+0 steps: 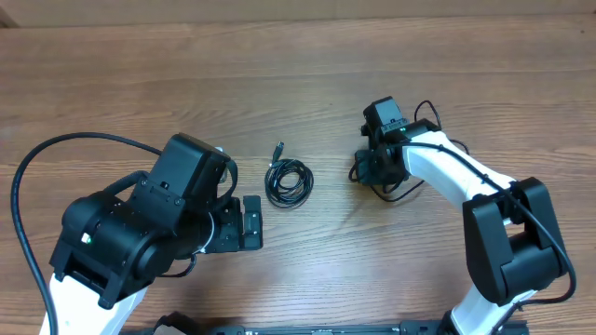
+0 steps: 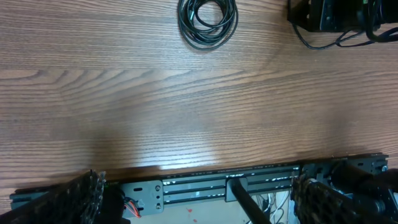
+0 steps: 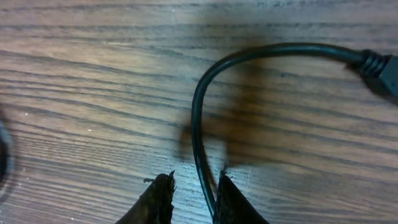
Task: Untangle cables
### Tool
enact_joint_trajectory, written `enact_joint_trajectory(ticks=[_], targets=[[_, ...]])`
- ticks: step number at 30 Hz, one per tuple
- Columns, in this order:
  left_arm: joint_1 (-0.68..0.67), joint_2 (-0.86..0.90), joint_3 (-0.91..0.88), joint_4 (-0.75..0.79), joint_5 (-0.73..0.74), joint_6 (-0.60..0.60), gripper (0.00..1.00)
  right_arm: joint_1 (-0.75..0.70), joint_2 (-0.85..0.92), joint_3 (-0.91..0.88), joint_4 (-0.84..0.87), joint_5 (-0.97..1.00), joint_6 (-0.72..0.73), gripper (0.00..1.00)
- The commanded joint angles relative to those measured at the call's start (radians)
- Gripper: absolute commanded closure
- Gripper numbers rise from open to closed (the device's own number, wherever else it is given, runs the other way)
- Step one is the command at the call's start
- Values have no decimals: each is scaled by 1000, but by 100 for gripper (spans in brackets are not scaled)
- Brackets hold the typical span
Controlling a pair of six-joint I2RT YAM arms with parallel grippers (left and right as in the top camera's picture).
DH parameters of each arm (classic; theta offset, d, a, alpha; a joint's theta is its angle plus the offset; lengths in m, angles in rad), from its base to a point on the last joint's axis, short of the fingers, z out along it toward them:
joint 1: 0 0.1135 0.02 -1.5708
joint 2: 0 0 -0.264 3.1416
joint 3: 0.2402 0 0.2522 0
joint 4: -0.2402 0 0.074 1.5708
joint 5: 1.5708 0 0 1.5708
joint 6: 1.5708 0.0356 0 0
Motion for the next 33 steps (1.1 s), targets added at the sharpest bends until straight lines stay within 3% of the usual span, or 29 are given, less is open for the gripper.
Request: enact_joint_trajectory(ticks=[1, 9, 11, 15, 19, 24, 33], targets=[[-1, 3, 3, -1, -7, 24, 0, 5, 5, -31, 4, 6, 19, 79], [-1, 3, 3, -1, -7, 24, 1, 5, 5, -38, 8, 6, 19, 88], [-1, 3, 3, -2, -7, 24, 1, 5, 5, -38, 13, 10, 19, 96], [-1, 3, 3, -6, -7, 26, 0, 5, 5, -38, 23, 8, 32, 96], [-1, 3, 3, -8, -7, 32, 0, 0, 5, -1, 26, -3, 159, 96], [-1, 3, 3, -9, -7, 31, 0, -20, 4, 174, -20, -61, 208, 96], [-1, 3, 3, -10, -6, 31, 0, -149, 4, 743, -172, -39, 207, 96]])
